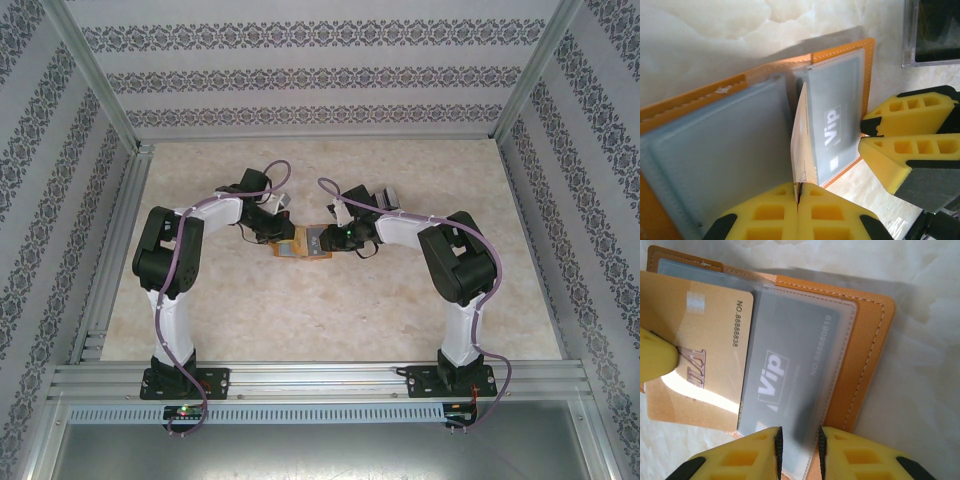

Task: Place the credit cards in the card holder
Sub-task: Insert the credit card into the card slot.

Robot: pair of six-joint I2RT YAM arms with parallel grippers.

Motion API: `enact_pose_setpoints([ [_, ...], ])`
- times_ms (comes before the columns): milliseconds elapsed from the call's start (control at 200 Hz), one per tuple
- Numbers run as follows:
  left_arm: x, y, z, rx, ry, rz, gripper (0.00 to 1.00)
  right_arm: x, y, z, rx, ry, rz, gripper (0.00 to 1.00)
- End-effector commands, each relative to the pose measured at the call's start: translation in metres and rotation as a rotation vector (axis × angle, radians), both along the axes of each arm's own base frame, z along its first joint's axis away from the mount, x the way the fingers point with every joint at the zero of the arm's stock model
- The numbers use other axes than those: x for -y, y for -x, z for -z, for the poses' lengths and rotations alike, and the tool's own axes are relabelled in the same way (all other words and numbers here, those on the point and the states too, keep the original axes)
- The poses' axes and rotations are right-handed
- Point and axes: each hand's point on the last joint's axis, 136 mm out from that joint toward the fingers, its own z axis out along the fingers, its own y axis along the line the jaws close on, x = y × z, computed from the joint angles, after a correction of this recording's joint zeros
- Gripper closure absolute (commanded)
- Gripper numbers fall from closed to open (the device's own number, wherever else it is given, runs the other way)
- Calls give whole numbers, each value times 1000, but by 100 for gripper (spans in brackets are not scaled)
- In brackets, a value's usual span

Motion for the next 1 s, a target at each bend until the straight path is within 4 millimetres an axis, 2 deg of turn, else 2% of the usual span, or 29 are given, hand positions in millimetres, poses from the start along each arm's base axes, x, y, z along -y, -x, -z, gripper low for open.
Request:
enact_pose_setpoints([
  [0,8,6,7,8,-13,56,100,4,8,14,-46,15,-10,71],
  [480,0,8,25,-61,-76,2,100,5,9,14,-48,17,-12,71],
  [600,13,9,20,-73,14,5,100,5,9,14,-50,16,-12,71],
  [994,-1,7,25,-130,-44,-20,100,7,10,13,-47,14,-13,71],
])
